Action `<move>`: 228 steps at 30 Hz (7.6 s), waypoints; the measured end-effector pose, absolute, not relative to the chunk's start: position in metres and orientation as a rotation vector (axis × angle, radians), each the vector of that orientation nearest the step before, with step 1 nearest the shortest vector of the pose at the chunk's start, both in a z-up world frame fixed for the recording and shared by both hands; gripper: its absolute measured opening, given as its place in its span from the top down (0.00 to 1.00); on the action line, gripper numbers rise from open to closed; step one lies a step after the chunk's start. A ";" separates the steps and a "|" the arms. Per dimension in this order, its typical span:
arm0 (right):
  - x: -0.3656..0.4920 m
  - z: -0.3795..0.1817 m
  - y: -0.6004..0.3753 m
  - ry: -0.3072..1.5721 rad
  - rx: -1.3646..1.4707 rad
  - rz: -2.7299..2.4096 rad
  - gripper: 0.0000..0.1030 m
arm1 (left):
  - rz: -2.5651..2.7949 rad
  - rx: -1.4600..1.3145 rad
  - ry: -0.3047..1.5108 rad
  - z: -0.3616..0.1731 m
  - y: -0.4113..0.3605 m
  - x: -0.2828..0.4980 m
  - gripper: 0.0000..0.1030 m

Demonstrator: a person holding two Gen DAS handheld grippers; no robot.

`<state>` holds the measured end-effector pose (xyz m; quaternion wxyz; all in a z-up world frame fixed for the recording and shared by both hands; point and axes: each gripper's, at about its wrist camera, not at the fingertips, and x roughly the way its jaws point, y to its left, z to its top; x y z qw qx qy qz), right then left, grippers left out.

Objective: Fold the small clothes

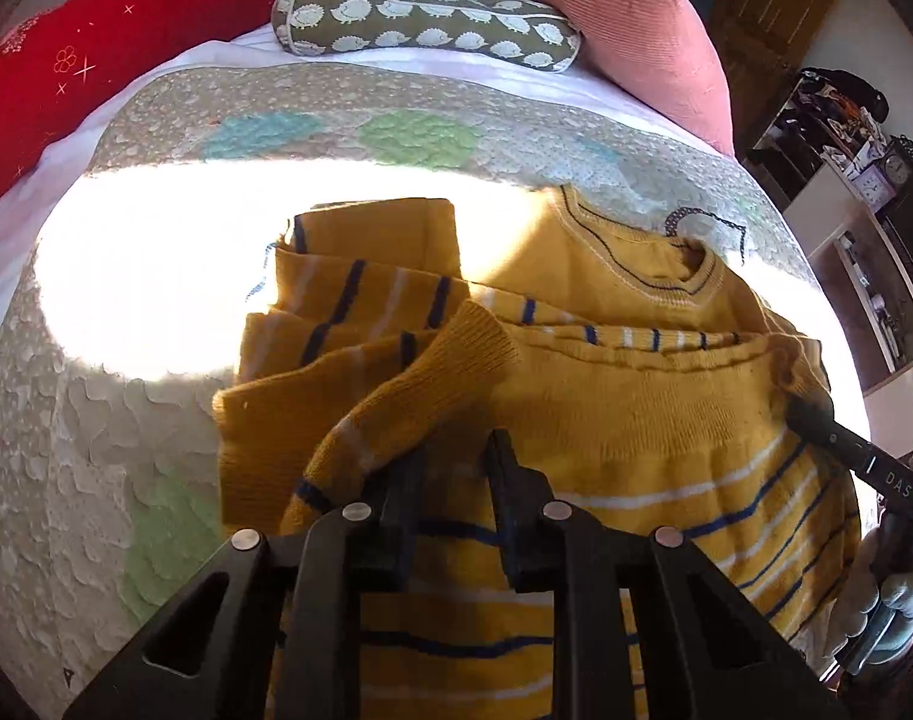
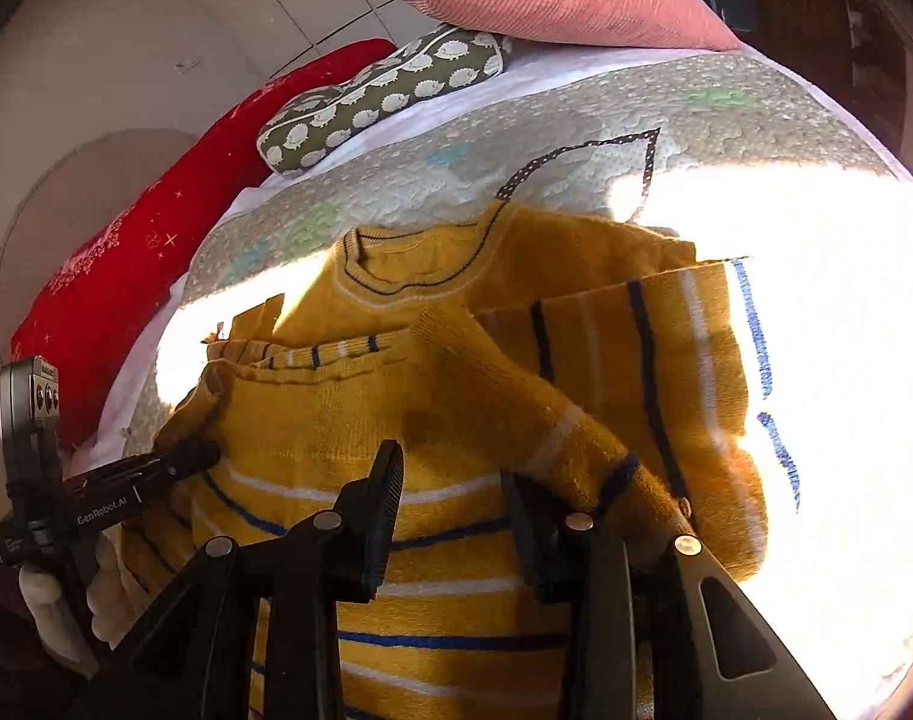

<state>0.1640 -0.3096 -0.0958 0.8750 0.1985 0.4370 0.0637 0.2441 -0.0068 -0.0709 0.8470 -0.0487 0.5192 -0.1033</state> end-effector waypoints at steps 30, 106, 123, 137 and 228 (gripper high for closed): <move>0.084 -0.081 -0.351 0.775 0.744 0.209 0.55 | -0.146 -0.304 0.958 -0.008 0.072 0.122 0.55; 0.087 -0.119 0.045 0.730 -0.412 0.363 0.35 | -0.592 -0.355 1.265 -0.101 0.071 0.314 0.27; 0.092 -0.072 -0.032 0.651 -0.061 0.381 0.83 | -0.509 -0.335 1.181 -0.031 0.034 0.292 0.86; 0.026 -0.065 -0.234 0.533 0.409 0.194 0.83 | -0.662 -0.034 1.195 0.009 -0.209 0.269 0.95; 0.183 -0.076 -0.357 0.895 0.467 -0.092 0.60 | -0.264 -0.171 1.062 -0.051 -0.005 0.039 0.48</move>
